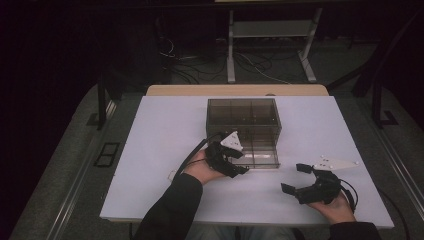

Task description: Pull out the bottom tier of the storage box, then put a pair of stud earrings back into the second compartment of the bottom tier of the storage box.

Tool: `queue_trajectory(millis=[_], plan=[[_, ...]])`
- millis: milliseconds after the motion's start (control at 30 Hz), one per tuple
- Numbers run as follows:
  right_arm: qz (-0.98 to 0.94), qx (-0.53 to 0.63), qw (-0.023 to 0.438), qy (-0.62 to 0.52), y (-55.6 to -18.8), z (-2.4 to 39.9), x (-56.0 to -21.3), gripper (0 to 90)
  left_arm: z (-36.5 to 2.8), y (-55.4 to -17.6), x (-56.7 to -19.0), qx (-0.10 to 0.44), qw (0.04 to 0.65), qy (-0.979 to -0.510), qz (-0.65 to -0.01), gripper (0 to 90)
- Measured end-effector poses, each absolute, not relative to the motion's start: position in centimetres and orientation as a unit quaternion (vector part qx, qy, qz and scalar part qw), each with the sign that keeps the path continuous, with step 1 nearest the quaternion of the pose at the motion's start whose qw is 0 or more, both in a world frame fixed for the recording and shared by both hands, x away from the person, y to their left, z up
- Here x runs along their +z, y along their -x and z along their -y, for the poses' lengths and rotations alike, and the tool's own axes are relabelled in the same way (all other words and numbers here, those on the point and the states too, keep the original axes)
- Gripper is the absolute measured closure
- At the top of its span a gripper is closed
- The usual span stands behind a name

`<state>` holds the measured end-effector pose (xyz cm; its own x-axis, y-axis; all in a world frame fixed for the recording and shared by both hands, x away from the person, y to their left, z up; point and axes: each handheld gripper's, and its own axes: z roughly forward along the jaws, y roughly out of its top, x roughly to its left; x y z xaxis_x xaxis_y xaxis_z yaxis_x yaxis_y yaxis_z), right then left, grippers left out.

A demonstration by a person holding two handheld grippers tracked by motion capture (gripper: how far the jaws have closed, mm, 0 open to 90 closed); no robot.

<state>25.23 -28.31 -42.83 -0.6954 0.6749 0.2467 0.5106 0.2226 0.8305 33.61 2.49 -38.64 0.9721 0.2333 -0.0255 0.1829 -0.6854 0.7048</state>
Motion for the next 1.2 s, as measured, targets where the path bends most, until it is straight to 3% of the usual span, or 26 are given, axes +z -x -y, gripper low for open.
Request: queue_trajectory(millis=[367,1000,1200], plan=[[-0.775,0.496,0.082,-0.382,-25.2,28.3,-42.8,0.1,-4.4,-32.5,-37.5,0.027,0.387,-0.912,-0.135,30.6],[-0.775,0.497,0.083,-0.381,-25.2,28.3,-42.7,0.1,-8.4,-30.9,-37.2,0.004,0.412,-0.893,-0.182,0.0],[-0.775,0.497,0.084,-0.380,-25.2,28.3,-42.7,0.1,-9.7,-30.2,-37.7,0.005,0.420,-0.887,-0.195,0.0]])
